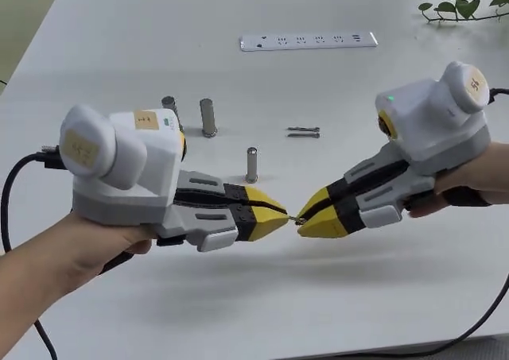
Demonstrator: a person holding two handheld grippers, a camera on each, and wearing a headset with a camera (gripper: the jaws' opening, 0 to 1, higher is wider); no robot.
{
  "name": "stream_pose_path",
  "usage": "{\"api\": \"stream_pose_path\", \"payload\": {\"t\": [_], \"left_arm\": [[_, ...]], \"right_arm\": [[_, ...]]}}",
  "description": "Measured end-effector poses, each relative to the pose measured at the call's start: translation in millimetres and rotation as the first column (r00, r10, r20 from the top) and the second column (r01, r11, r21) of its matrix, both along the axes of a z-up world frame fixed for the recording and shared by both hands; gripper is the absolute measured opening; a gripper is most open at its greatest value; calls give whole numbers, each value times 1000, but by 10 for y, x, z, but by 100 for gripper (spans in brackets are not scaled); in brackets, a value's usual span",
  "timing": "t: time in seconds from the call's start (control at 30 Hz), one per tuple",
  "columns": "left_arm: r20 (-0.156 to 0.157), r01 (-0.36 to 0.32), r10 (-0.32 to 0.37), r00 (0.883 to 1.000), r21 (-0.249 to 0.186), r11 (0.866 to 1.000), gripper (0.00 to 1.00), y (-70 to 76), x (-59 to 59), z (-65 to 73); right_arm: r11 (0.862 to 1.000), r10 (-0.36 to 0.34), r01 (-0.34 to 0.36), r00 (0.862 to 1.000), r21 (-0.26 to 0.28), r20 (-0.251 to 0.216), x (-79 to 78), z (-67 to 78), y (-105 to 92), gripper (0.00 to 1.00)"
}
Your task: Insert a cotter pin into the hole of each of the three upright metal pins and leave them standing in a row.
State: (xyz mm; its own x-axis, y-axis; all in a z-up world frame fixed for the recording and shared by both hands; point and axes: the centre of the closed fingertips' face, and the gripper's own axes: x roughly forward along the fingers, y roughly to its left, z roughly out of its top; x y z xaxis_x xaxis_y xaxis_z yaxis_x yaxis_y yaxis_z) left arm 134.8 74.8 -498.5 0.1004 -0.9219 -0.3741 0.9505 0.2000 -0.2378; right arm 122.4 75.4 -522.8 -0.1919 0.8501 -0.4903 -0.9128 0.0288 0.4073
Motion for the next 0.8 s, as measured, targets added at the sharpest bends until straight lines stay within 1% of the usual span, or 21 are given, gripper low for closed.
{"api": "stream_pose_path", "payload": {"t": [0.1, 0.17, 0.23, 0.33, 0.5, 0.53, 0.57, 0.6, 0.63, 0.67, 0.77, 0.8], "left_arm": [[-11, 9, -9, 1000, -20, 1000, 0, -23, -25, 27], [-6, 13, -13, 1000, -18, 1000, 0, -25, -27, 27], [6, 16, -16, 1000, -13, 1000, 0, -27, -28, 22], [4, 20, -20, 1000, -14, 1000, 0, -25, -36, 18], [-1, 24, -24, 1000, -6, 1000, 0, -8, -40, -4], [-1, 25, -25, 1000, -5, 1000, 0, -5, -43, -10], [-2, 26, -26, 1000, -3, 1000, 0, -2, -45, -15], [-4, 26, -26, 1000, -3, 1000, 0, -3, -49, -17], [-2, 25, -25, 1000, -1, 1000, 0, -4, -46, -22], [-2, 26, -26, 1000, 2, 1000, 0, -4, -46, -30], [-6, 27, -27, 1000, 10, 1000, 0, -12, -50, -52], [2, 24, -24, 1000, 22, 999, 0, -15, -46, -72]], "right_arm": [[1000, 7, -7, 1000, 1, -5, -16, 2, 3, 2], [1000, 14, -14, 1000, 3, -8, -32, 5, 8, 1], [1000, 22, -22, 1000, 6, -10, -47, 10, 12, 0], [999, 32, -32, 999, 6, -7, -57, 15, 12, 0], [999, 45, -45, 999, 11, 13, -49, 42, 2, 0], [999, 50, -51, 998, 10, 28, -45, 52, 0, 0], [999, 53, -53, 998, 7, 27, -50, 55, 1, 0], [998, 58, -58, 998, -1, 29, -55, 58, -1, 0], [998, 61, -61, 997, -7, 45, -45, 50, -1, 0], [998, 68, -67, 996, -13, 51, -51, 44, -2, 0], [996, 79, -77, 995, -34, 62, -55, 18, -8, 0], [996, 79, -76, 994, -43, 72, -42, 5, -11, 0]]}}
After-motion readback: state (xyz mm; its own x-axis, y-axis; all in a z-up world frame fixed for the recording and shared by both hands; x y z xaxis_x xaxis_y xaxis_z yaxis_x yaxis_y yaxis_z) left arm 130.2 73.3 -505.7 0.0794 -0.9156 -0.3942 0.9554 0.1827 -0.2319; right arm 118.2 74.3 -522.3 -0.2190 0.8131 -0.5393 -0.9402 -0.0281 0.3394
